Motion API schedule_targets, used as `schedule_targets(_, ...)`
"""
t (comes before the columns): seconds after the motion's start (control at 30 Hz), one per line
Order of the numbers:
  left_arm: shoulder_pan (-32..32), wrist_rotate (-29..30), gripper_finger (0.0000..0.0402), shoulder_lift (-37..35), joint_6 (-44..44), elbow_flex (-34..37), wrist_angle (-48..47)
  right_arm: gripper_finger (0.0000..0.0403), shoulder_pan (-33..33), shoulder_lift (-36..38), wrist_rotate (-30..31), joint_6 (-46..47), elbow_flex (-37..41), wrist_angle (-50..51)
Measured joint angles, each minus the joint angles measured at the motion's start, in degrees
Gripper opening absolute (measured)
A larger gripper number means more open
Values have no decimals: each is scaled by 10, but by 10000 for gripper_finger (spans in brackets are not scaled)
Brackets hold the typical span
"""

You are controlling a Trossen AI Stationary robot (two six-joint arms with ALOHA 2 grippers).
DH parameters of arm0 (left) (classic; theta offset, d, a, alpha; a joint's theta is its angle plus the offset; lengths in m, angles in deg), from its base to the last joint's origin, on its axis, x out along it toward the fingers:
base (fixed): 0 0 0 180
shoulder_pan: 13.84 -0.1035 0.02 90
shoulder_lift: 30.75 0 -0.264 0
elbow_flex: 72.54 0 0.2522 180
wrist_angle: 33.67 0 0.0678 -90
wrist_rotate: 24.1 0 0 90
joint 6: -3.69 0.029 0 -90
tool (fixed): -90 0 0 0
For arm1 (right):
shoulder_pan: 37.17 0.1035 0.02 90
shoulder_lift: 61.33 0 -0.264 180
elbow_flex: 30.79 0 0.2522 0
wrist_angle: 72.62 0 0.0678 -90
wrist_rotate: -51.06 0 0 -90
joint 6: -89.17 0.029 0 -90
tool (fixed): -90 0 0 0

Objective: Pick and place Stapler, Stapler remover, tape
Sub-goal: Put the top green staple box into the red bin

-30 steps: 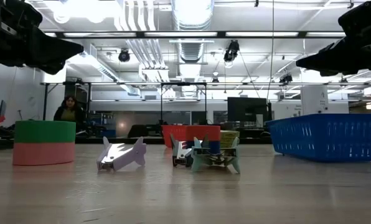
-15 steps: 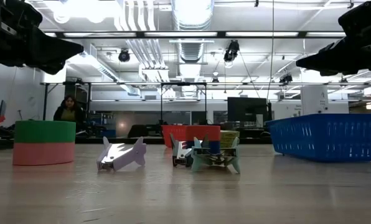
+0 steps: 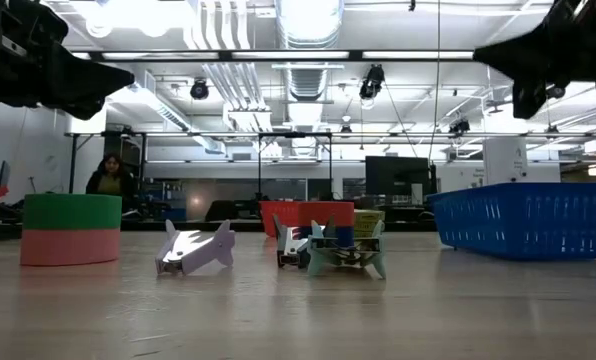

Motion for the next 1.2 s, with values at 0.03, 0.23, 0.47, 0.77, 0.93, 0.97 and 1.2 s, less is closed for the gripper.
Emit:
schedule_targets(0.03, 0, 0, 26, 0, 0, 0, 0, 8, -1, -9, -1, 0, 0, -21)
schedule_targets(0.23, 0, 0, 26, 0, 0, 0, 0, 8, -30, -107, -2, 37, -1, -67)
schedule_targets(0.47, 0, 0, 26, 0, 0, 0, 0, 8, -41, -275, -12, 77, -63, -63)
schedule_targets(0.77, 0, 0, 26, 0, 0, 0, 0, 19, -49, -478, -17, 24, -252, 35)
schedule_targets(0.93, 0, 0, 26, 0, 0, 0, 0, 74, -73, -552, -20, 14, -365, 184)
schedule_targets(0.97, 0, 0, 26, 0, 0, 0, 0, 89, -79, -565, -20, 12, -385, 212)
schedule_targets(1.2, 0, 0, 26, 0, 0, 0, 0, 209, -119, -637, -21, -34, -435, 270)
